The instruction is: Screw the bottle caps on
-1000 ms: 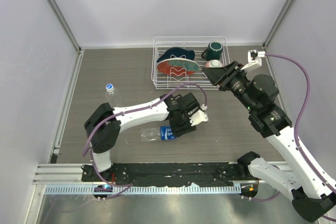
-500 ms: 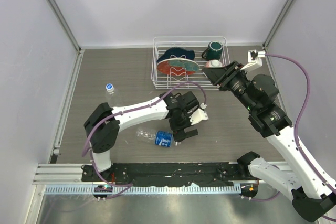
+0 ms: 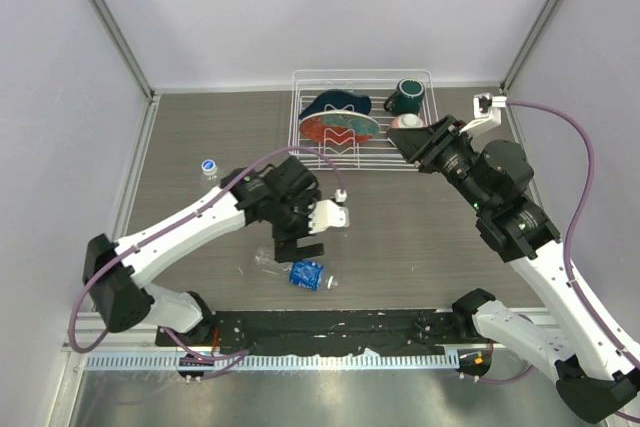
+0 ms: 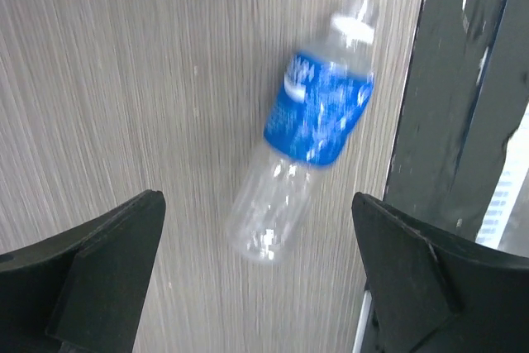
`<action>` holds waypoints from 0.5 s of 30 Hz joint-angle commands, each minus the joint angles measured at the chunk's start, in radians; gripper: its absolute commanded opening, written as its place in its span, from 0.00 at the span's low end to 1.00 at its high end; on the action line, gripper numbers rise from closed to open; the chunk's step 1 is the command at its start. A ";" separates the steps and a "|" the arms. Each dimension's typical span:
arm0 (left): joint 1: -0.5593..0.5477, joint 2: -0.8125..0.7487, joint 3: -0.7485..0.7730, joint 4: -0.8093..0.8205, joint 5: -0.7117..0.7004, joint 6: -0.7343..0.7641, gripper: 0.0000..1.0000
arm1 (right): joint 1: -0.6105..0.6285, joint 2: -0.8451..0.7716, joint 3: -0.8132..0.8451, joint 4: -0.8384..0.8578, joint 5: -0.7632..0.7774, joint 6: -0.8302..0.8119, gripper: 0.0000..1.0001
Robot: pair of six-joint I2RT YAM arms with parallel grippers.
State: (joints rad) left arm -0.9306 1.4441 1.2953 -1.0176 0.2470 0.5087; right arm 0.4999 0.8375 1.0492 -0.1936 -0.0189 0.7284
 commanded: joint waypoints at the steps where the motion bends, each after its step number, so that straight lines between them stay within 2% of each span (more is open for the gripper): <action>1: 0.087 -0.106 -0.108 -0.119 0.071 0.230 1.00 | -0.003 -0.006 0.048 0.013 0.011 -0.027 0.07; 5: 0.113 -0.178 -0.267 -0.062 0.070 0.301 1.00 | -0.004 -0.002 0.048 0.016 0.007 -0.026 0.06; 11: 0.151 -0.199 -0.350 -0.007 0.083 0.416 1.00 | -0.004 0.014 0.060 0.017 -0.010 -0.024 0.06; 15: 0.194 -0.183 -0.358 0.080 0.092 0.435 1.00 | -0.004 0.015 0.055 0.026 -0.024 -0.020 0.06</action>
State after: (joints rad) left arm -0.7742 1.2701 0.9344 -1.0439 0.3061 0.8719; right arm 0.4999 0.8547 1.0626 -0.2062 -0.0246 0.7162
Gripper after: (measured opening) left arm 0.996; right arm 0.379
